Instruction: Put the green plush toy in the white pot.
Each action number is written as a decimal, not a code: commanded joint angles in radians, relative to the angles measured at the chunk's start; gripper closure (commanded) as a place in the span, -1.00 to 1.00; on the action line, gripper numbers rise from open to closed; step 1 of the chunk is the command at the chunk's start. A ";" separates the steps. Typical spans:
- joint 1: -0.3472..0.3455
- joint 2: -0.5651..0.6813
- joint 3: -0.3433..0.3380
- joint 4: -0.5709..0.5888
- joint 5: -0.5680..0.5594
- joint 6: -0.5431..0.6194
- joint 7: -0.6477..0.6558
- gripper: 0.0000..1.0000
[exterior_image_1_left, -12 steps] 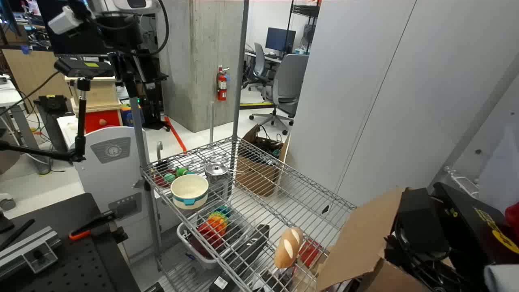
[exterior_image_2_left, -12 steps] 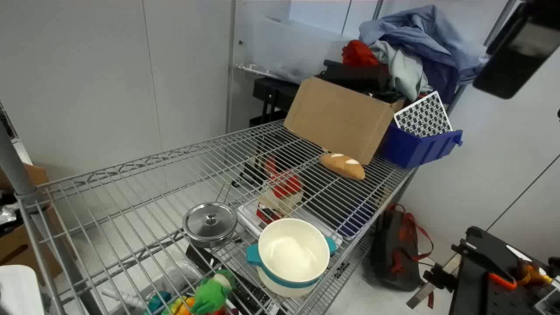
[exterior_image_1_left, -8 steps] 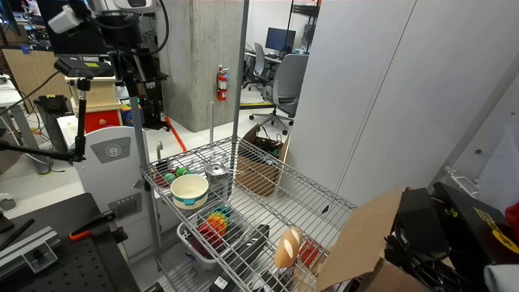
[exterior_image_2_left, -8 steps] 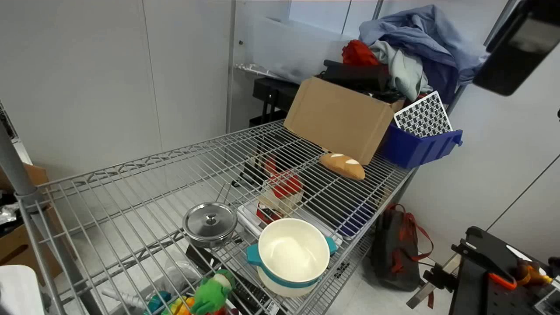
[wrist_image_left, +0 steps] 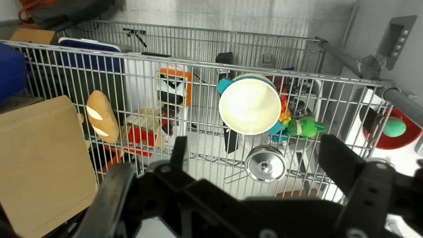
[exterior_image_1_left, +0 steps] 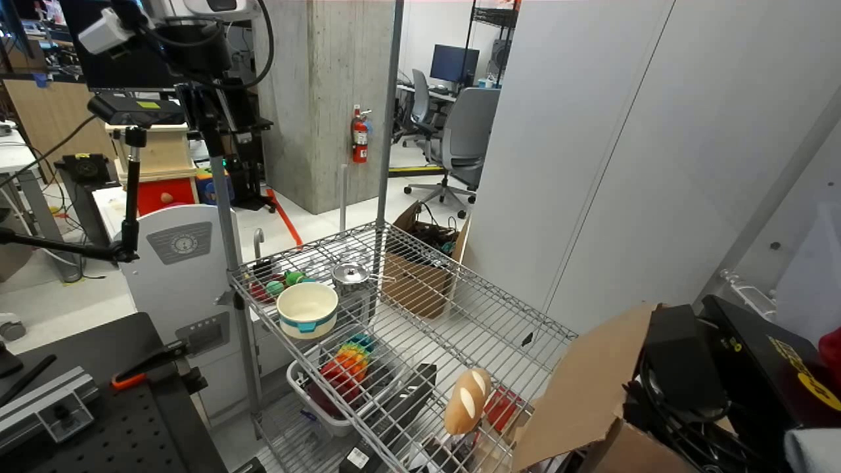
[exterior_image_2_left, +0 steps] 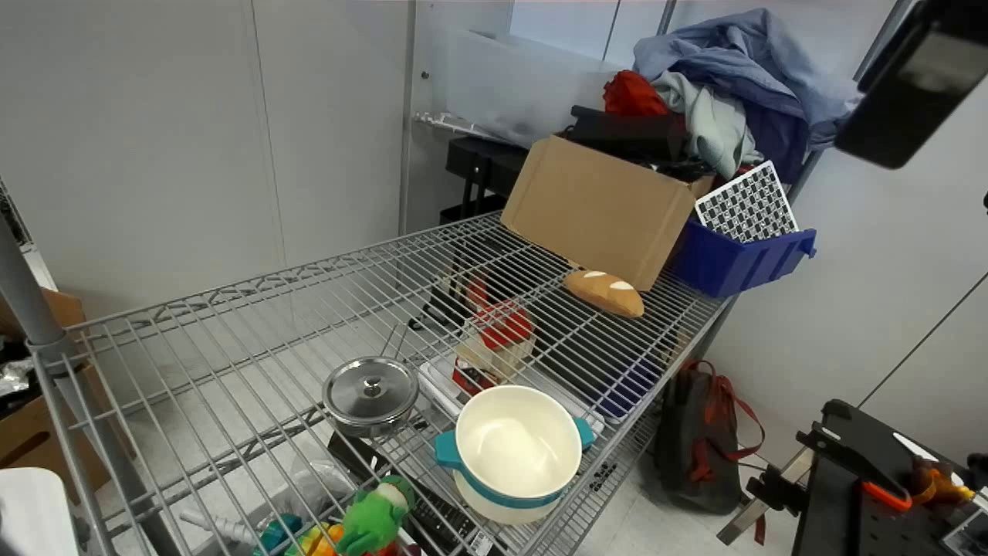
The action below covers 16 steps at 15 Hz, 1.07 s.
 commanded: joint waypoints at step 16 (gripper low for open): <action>0.085 0.430 -0.082 0.191 -0.036 0.078 0.370 -1.00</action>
